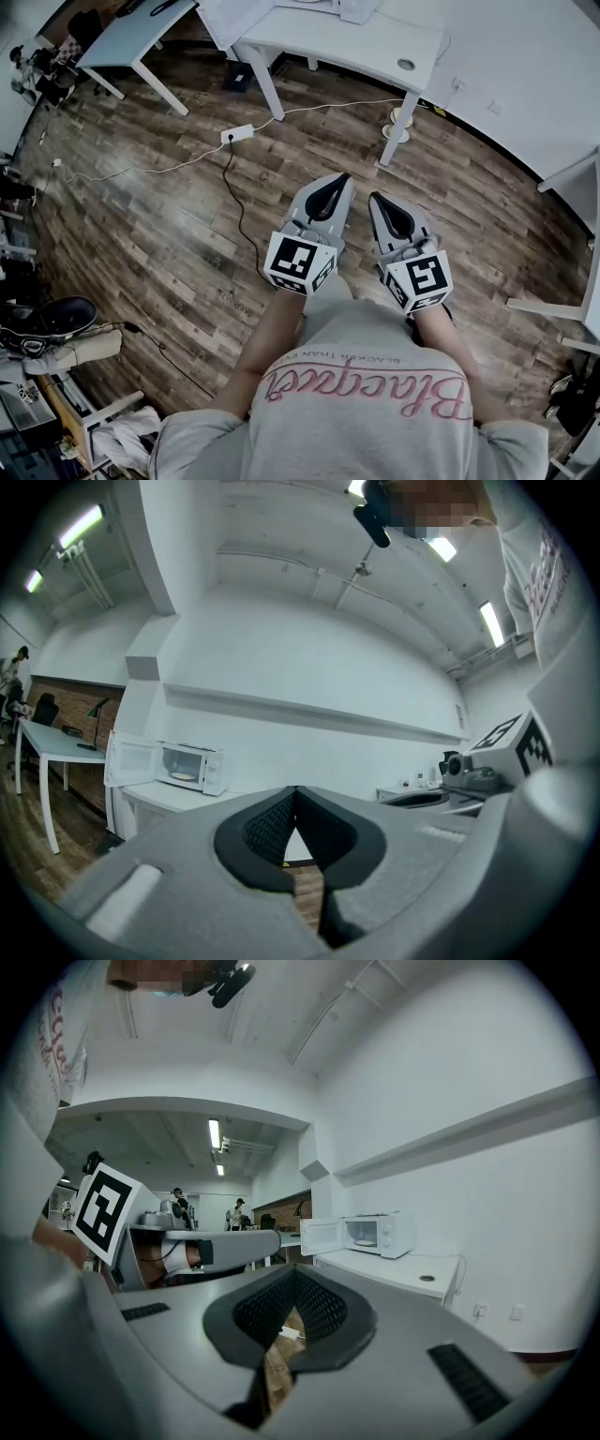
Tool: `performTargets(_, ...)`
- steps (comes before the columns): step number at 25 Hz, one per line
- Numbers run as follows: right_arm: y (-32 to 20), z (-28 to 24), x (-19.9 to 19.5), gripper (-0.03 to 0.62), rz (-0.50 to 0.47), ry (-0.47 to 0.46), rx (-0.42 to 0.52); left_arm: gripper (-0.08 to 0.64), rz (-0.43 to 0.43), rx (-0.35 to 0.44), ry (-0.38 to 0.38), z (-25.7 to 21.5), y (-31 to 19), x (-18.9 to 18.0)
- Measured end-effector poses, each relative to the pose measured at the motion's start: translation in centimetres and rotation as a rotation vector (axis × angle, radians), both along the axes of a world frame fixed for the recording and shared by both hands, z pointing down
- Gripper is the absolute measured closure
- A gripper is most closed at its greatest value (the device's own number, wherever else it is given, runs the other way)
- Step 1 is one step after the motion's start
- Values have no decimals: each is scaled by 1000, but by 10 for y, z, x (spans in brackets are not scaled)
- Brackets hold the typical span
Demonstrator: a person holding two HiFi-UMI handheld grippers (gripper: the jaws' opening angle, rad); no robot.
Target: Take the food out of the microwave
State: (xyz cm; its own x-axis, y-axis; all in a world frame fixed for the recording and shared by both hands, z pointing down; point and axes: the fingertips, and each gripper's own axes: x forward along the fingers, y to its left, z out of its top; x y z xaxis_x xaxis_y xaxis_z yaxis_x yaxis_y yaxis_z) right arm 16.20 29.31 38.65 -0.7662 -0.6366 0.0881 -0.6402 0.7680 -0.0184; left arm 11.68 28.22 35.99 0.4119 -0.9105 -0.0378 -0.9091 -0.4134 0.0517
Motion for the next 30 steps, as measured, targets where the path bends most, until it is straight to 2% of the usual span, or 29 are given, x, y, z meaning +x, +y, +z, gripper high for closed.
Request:
performTargets(14,-50,-3,-76,583,16,5,1,555,39,-12,-18,5,-48,-70)
performTargets(30,-71,-6,-102,583,-22,25,14,555,9,-4,22,9,-76,-99)
